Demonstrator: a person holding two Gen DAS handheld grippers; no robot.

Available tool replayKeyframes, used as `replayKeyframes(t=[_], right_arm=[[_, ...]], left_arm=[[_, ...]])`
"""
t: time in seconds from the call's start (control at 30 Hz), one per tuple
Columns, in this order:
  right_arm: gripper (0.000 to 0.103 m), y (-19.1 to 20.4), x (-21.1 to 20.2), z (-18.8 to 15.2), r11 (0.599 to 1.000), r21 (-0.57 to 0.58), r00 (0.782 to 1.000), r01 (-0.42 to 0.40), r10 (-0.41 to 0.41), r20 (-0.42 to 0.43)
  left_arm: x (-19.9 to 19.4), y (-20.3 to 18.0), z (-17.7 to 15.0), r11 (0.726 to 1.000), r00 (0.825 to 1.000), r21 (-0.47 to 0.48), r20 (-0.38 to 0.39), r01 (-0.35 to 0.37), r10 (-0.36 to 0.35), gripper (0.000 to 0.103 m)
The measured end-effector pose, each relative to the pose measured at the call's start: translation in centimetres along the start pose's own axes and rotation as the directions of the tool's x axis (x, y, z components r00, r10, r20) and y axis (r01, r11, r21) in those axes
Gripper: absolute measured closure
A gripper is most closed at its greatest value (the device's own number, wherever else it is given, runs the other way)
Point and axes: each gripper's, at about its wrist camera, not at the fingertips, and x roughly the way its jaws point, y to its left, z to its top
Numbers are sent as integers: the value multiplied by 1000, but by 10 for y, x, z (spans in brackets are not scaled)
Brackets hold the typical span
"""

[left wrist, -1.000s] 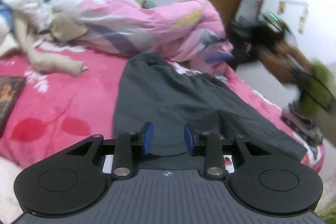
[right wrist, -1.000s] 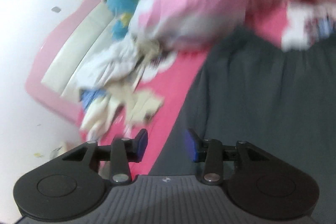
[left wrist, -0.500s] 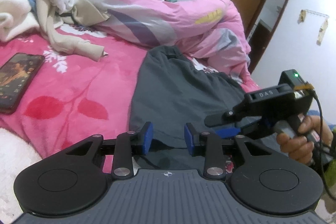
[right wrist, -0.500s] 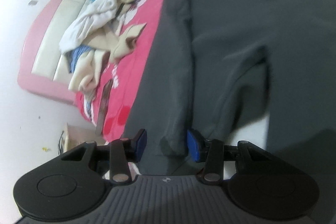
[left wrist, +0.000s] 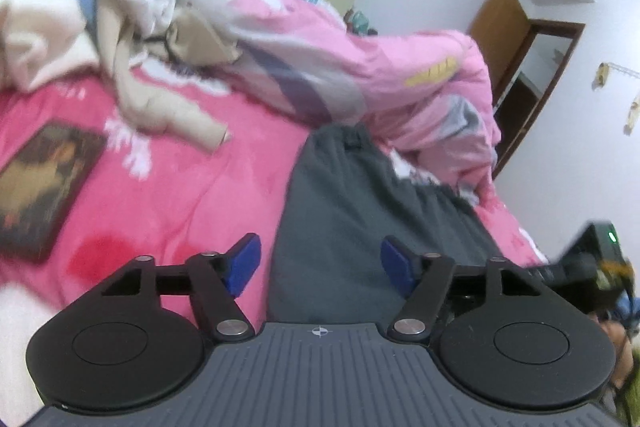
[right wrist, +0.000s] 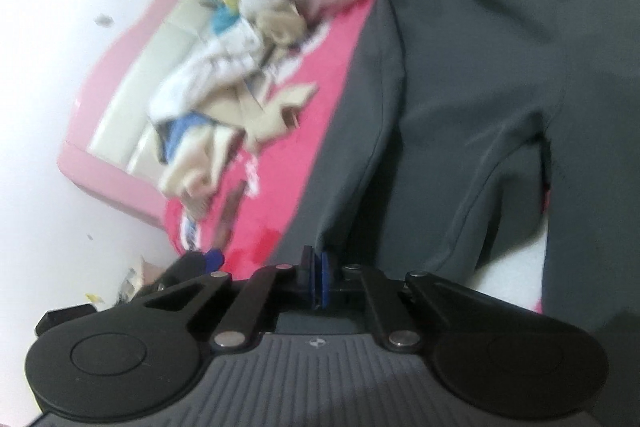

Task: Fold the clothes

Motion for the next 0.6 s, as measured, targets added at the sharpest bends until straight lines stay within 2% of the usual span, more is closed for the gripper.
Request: replayKeyframes(t=[0.2,0.33,0.4,0.47,0.6], right_arm=[[100,5,-48,11,1000,-13,990,-29,30,136],[100,3,-99,26,1000,-25,964,-17,23,265],[100,-1,-134,32,1000,-24,940,11,-2,341],[100,-9,-173,32,999,-4,906,48,-42,422],[100,-37,-247,10,987,96,814,133,-164,557]], left_arm=[[19,-9,17,1000,1000,-20,0,19,-19,29],[27,-16,11,999,998,-36,-45,35,-37,29],[31,-20,7,998,996,-40,-70,45,-48,29],[35,-29,3,998,994,-18,-90,67,-69,29],[46,-56,-12,988,978,60,-164,142,-131,29]])
